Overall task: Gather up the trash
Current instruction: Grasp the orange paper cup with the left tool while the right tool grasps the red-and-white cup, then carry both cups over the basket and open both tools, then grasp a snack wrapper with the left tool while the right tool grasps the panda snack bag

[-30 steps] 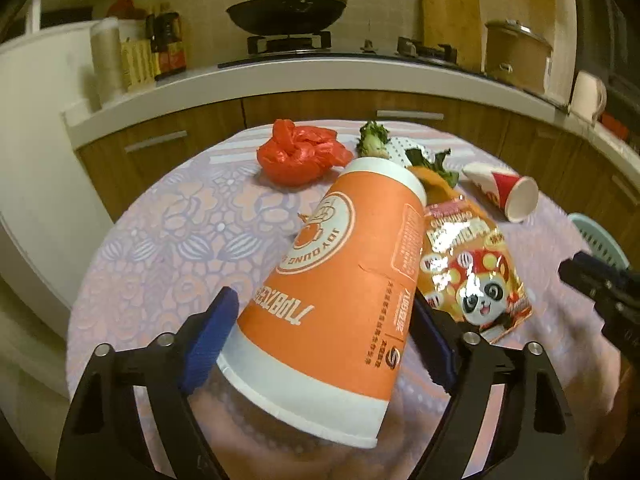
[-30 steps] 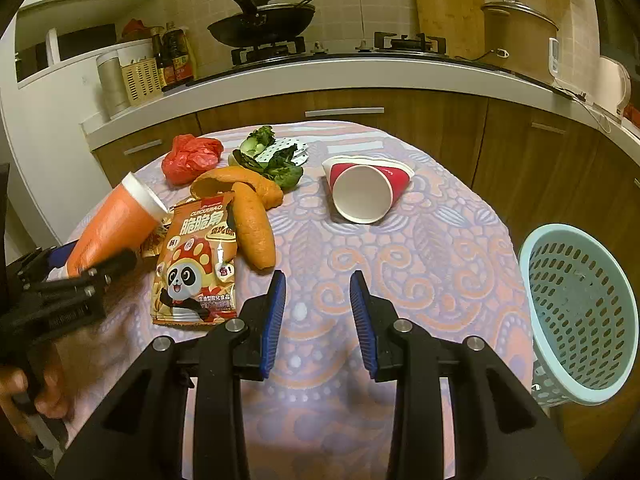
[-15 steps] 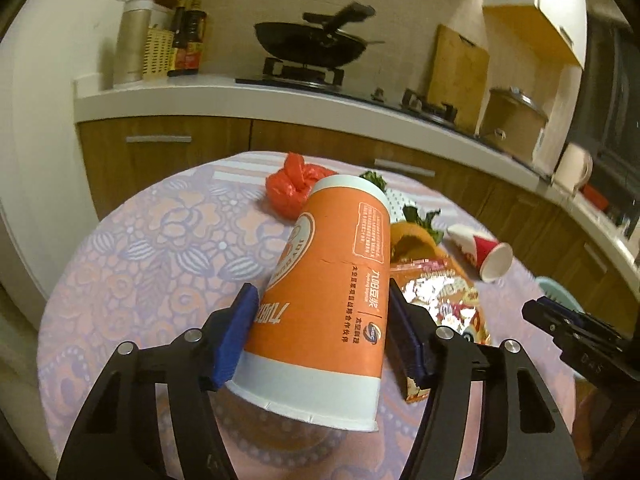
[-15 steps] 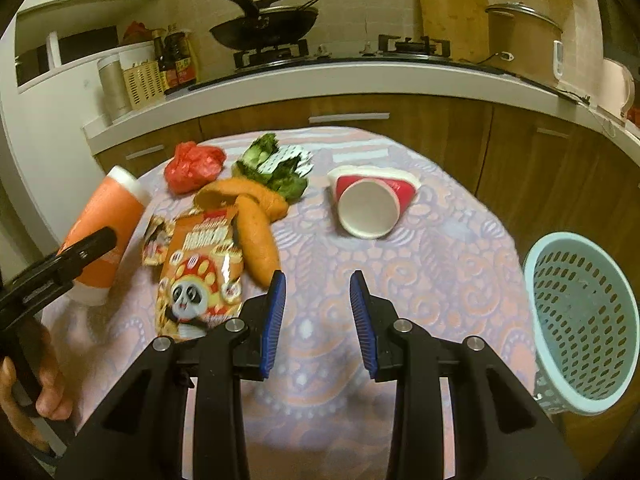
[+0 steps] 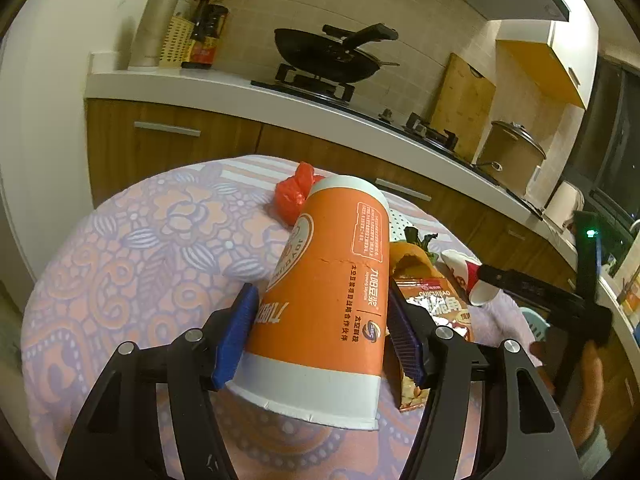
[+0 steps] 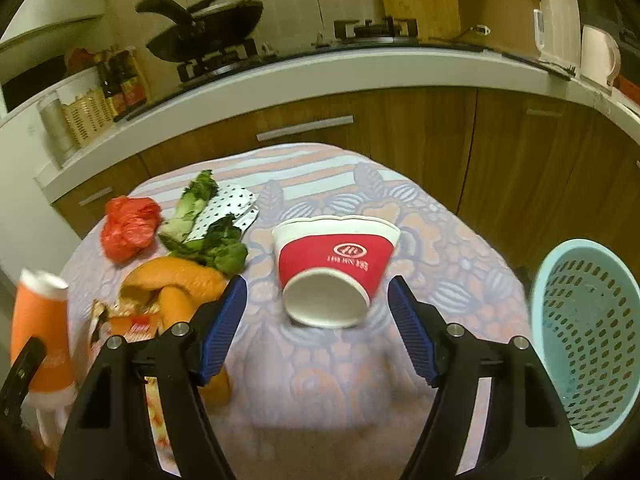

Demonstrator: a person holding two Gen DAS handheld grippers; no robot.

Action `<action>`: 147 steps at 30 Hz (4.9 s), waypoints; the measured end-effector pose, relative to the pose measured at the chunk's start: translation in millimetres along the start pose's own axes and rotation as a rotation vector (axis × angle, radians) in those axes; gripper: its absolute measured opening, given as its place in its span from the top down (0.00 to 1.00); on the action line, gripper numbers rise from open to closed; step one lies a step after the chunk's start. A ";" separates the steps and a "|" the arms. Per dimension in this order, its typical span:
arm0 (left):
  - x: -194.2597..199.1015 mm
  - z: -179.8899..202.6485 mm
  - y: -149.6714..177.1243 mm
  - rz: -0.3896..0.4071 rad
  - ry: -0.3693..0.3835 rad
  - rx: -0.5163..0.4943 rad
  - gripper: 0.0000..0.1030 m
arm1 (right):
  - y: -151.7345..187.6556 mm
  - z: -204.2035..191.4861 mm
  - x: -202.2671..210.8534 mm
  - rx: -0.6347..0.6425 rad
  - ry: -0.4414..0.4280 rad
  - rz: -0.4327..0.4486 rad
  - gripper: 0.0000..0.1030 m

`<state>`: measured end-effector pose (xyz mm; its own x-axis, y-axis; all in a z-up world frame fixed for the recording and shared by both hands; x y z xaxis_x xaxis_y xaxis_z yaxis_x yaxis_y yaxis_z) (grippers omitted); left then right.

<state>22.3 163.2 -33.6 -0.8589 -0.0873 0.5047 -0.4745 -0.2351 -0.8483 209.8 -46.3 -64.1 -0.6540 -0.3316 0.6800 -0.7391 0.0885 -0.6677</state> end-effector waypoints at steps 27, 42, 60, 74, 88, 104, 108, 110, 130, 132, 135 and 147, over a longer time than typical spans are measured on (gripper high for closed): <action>34.4 43.4 -37.0 0.060 0.034 -0.037 0.41 | -1.9 1.4 68.2 0.097 0.054 0.181 0.38; -15.0 218.4 -37.3 -0.057 0.315 -0.102 0.41 | -3.6 122.0 161.2 -0.013 0.158 0.281 0.38; -128.6 394.8 30.0 -0.349 0.522 -0.274 0.41 | 29.5 297.9 123.2 -0.218 0.337 0.087 0.38; -177.2 410.6 70.7 -0.511 0.510 -0.310 0.29 | 46.9 339.9 95.6 -0.286 0.400 0.005 0.36; -141.7 387.0 47.1 -0.406 0.519 -0.305 0.29 | 29.6 310.2 127.0 -0.255 0.342 0.109 0.36; -53.6 279.7 -17.7 -0.163 0.403 -0.235 0.30 | 7.2 170.4 146.3 -0.051 0.146 0.190 0.44; -33.9 243.5 -32.8 -0.100 0.334 -0.229 0.30 | 13.0 132.0 142.6 -0.014 0.078 0.172 0.55; -23.6 220.3 -38.7 -0.077 0.309 -0.209 0.30 | 21.5 109.0 137.9 -0.017 0.011 0.147 0.57; -26.3 12.2 -22.9 -0.137 -0.015 -0.013 0.30 | 86.1 -54.4 71.7 0.178 -0.191 -0.009 0.66; -36.0 9.4 -18.5 -0.165 0.005 0.002 0.31 | 89.9 -57.0 63.1 0.177 -0.186 -0.032 0.66; -50.4 13.1 -12.0 -0.211 0.034 0.015 0.32 | 92.0 -57.5 58.3 0.190 -0.169 -0.045 0.55; -70.5 14.5 3.3 -0.260 0.064 0.049 0.47 | 100.2 -64.6 42.9 0.235 -0.145 -0.117 0.48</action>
<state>84.1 154.6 -69.7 -0.7209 0.0435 0.6917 -0.6719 -0.2885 -0.6821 97.3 9.0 -82.3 -0.5244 -0.4586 0.7174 -0.7396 -0.1723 -0.6507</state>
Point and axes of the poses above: each gripper's, at about its wrist camera, not at the fingertips, and x roughly against the way its jaws point, z to its right, y to its underside, the point moved 5 cm from there along -x, roughly the way its jaws point, and after that the axes turned 11 degrees about -x, right-handed, at the moved point
